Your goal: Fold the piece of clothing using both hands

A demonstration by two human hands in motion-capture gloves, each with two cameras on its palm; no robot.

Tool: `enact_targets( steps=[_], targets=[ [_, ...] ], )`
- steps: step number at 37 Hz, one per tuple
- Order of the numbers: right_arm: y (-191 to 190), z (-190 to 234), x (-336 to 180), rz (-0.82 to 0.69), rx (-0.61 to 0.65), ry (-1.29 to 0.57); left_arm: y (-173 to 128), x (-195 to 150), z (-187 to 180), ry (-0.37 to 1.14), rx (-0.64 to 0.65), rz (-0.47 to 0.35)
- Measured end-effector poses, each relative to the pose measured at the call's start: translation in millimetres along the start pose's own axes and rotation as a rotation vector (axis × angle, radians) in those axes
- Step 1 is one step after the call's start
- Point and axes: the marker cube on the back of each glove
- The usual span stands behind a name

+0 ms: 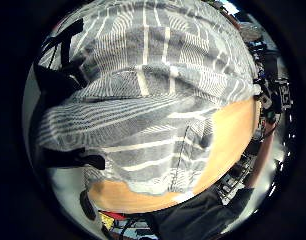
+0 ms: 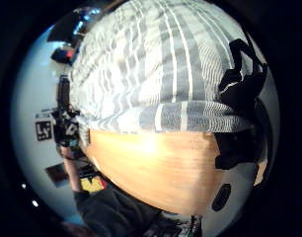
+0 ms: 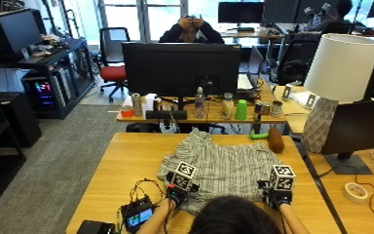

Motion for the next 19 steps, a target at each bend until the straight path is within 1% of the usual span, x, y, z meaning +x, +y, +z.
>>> enact_targets(
  steps=[3, 5, 8, 12, 14, 15, 19],
  targets=[
    [-44.0, 26.1, 16.9, -0.017, 0.030, -0.015, 3.2, -3.1, -0.7, -0.017, -0.019, -0.005],
    [-52.0, 31.8, 19.9, -0.023, 0.027, -0.019, 3.7, -3.5, -1.6, -0.017, -0.027, -0.003],
    [-33.4, 22.2, 11.8, -0.033, -0.011, -0.027, 4.7, -3.0, -7.2, 0.001, -0.059, 0.001],
    [13.1, -5.4, -5.4, -0.024, -0.079, -0.025, 2.0, -5.1, -23.5, 0.000, -0.053, -0.010],
    [21.3, -9.8, -7.7, -0.010, -0.101, -0.021, -2.4, -7.6, -30.6, -0.027, -0.052, -0.023],
    [22.5, -10.1, -7.7, -0.004, -0.110, -0.020, -10.0, -9.8, -31.0, -0.050, -0.046, -0.031],
    [23.0, -10.2, -7.1, 0.005, -0.114, -0.016, -59.0, -17.8, -21.8, -0.152, -0.005, -0.043]
  ],
)
